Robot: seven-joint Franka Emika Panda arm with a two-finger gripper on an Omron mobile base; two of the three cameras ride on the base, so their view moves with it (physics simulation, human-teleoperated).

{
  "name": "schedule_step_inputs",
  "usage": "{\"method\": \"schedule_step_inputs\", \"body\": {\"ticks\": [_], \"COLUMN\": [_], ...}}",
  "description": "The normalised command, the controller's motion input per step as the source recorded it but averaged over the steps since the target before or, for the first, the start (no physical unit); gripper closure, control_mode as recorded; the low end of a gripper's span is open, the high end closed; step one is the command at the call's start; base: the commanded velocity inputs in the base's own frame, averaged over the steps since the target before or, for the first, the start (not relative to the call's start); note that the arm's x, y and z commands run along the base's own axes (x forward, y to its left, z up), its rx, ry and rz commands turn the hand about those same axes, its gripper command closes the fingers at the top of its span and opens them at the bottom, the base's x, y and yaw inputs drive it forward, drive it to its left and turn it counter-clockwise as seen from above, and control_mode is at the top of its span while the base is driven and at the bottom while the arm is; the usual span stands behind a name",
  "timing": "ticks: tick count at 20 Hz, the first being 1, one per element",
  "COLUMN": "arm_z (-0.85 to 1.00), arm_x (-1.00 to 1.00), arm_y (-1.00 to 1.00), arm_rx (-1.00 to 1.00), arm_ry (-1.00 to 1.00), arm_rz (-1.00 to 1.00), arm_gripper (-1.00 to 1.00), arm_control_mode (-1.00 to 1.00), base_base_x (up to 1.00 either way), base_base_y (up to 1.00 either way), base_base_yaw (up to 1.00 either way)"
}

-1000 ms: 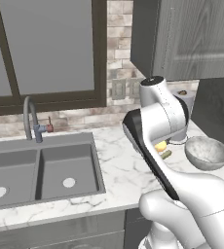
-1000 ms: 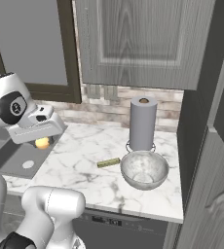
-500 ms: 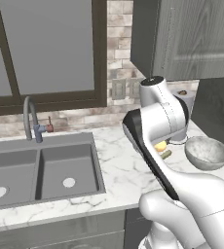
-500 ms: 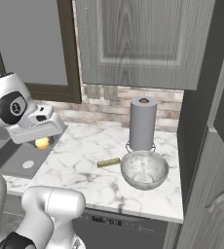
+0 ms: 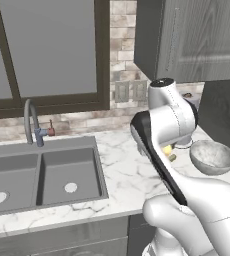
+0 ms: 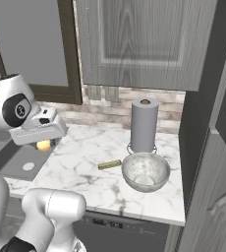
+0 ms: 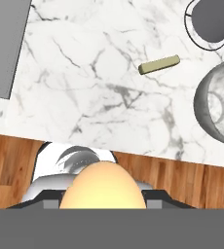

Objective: Pick the egg and butter from the fridge and place them by the bowl for mixing.

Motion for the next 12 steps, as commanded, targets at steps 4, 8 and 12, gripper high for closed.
{"method": "schedule_step_inputs", "body": {"ticks": [4, 8, 12], "arm_z": [-0.23, -0.34, -0.32], "arm_x": [-0.02, 0.0, 0.07], "arm_y": [-0.39, -0.51, -0.48], "arm_rx": [0.2, 0.12, 0.0], "arm_ry": [-0.06, -0.05, -0.06], "arm_rz": [-0.01, -0.03, 0.0], "arm_gripper": [1.0, 1.0, 1.0], "arm_control_mode": [-1.0, -1.0, -1.0], "base_base_x": [0.0, 0.0, 0.0], "base_base_y": [0.0, 0.0, 0.0], "base_base_yaw": [0.0, 0.0, 0.0]}}
